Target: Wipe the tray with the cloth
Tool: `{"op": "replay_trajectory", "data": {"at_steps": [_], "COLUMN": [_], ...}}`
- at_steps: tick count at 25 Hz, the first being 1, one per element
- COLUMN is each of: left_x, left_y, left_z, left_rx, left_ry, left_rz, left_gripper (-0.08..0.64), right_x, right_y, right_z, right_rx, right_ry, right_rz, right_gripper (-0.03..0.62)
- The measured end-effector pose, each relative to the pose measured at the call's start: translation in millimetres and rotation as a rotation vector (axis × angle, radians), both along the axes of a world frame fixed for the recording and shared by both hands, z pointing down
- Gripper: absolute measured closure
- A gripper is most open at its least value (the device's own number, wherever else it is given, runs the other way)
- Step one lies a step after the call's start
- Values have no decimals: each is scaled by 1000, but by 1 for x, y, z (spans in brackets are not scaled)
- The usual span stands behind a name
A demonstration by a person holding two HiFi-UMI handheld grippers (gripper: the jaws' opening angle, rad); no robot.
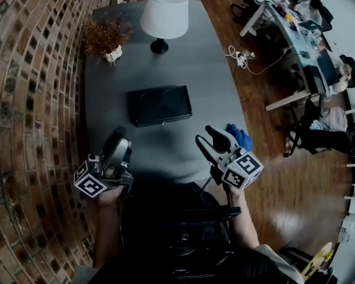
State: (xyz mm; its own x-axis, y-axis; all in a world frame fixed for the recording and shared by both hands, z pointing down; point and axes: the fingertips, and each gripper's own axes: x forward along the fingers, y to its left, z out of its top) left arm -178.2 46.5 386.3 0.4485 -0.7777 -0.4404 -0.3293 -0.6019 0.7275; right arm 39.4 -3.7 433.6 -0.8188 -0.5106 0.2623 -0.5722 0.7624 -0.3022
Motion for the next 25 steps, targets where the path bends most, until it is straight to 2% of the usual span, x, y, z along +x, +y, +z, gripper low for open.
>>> {"op": "replay_trajectory", "data": {"at_steps": [14, 19, 25], "left_x": [10, 17, 26], "left_y": [13, 15, 13], "left_z": [13, 10, 8], "left_rx": [4, 8, -11], "left_ry": [-34, -53, -109], "left_rz": [178, 177, 110], "left_gripper": [373, 373, 373], "right_x": [-18, -17, -18], "right_y": [52, 54, 37], "right_z": [16, 16, 17], "right_rx": [-33, -36, -25], "right_ry": [98, 114, 96], "right_rz": [82, 65, -29], "right_gripper": [408, 408, 408]}}
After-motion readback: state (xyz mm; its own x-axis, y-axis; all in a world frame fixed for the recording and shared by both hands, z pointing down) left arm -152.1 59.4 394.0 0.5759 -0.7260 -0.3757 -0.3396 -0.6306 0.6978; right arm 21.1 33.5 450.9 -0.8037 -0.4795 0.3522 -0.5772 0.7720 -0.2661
